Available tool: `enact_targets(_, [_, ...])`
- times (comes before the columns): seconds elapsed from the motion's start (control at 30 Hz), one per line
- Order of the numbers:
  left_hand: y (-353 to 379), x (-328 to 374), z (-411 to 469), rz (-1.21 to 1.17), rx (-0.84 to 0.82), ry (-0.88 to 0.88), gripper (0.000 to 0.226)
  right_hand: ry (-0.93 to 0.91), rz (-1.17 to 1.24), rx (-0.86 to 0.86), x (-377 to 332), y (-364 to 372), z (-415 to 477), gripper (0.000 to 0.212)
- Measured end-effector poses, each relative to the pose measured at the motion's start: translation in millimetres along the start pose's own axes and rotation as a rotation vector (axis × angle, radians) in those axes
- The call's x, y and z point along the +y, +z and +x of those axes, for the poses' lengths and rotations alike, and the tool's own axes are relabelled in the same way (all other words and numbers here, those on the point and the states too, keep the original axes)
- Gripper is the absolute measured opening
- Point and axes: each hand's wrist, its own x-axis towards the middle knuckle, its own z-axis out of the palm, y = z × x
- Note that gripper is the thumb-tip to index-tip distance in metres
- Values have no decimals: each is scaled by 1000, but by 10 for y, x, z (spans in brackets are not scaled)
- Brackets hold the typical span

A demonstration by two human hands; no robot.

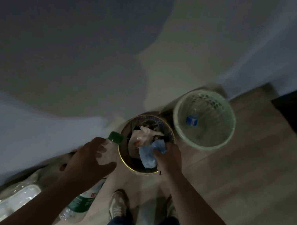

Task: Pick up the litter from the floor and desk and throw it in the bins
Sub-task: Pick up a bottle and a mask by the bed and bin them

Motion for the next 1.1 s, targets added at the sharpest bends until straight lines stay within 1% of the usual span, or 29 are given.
enact_targets(0.13, [120,-89,155,21,6,-18,57,-18,96,-74,-6,173,226,54])
enact_targets(0.17, [149,-102,186,23,12,-23,57,-31,77,-85,-4,194,263,59])
enact_targets(0.2, [176,-110,211,23,14,-29,58,-49,42,-111,-5,203,287,58])
enact_targets(0.27, [229,-103,237,18,7,-36,58,-92,38,-165,10,179,291,40])
enact_targets(0.3, [253,-91,246,17,2,-33,59,-113,33,-176,35,151,277,34])
enact_targets(0.4, [313,-20,285,23,-11,-21,59,-167,-50,-162,150,-35,197,38])
enact_targets(0.47, [352,62,323,33,-21,-26,59,-162,-143,-143,262,-223,139,38])
enact_targets(0.57, [433,228,385,44,22,-24,57,-155,-272,-167,458,-530,70,39])
enact_targets(0.63, [500,389,426,47,62,-24,55,-155,-322,-172,577,-757,20,39])
enact_targets(0.8, [751,983,553,-25,122,24,50,-115,-331,-159,845,-1323,-131,40])
enact_targets(0.9, [946,1404,620,-58,150,56,59,-96,-304,-130,1012,-1605,-226,37])
enact_targets(1.0, [1152,1781,673,-169,165,80,61,-79,-266,-97,1150,-1838,-300,35])
enact_targets(1.1, [1349,2090,736,-273,202,81,59,-51,-227,-68,1290,-2010,-366,39])
